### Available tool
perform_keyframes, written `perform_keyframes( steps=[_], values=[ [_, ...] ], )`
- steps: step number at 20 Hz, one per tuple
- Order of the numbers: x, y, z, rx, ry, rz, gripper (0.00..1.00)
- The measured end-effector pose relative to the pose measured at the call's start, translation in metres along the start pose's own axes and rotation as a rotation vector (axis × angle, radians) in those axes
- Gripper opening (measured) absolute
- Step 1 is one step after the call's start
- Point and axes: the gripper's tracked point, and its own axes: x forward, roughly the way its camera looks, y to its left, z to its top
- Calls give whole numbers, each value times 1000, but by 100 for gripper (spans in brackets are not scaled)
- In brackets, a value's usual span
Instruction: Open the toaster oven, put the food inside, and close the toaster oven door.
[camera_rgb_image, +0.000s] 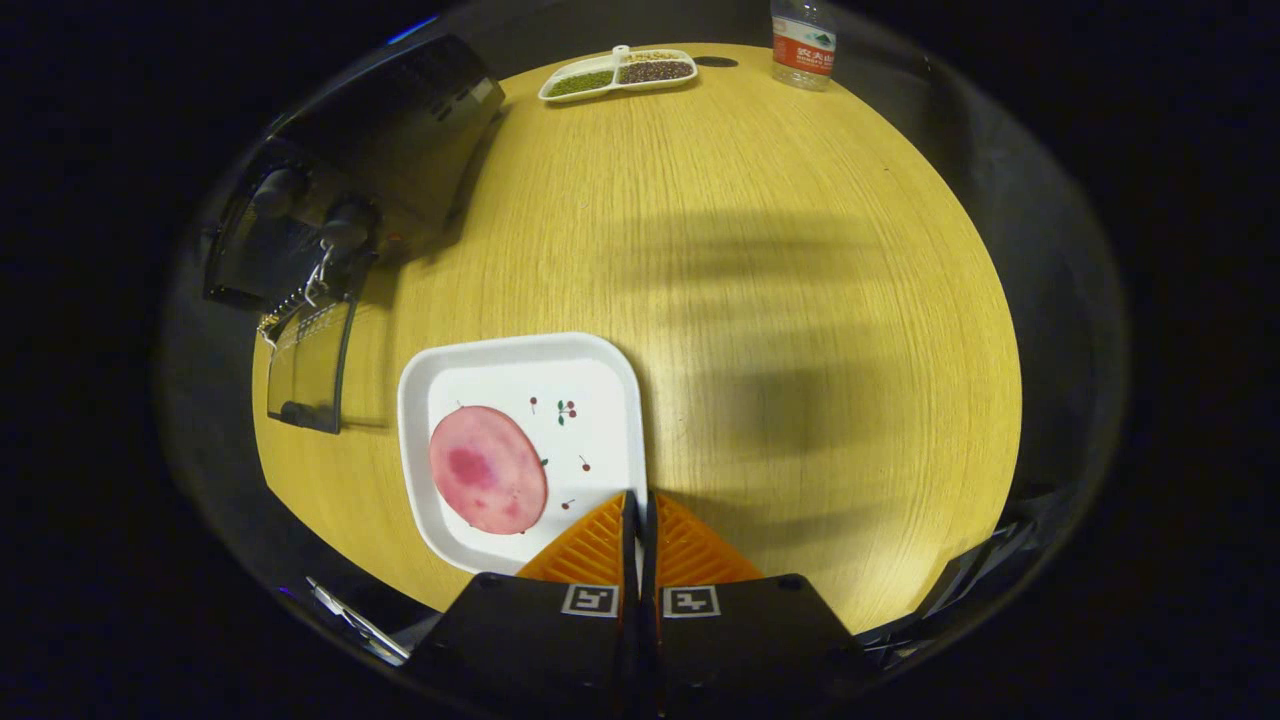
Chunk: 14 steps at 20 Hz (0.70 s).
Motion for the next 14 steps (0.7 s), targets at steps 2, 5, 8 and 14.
perform_keyframes(
  steps=[2,5,8,14],
  values=[
    [3,-2,0,-10,-16,44,2],
    [3,2,-4,62,-32,66,2],
    [-6,6,-6,145,-70,91,2],
    [-27,16,-6,337,-189,144,2]
  ],
)
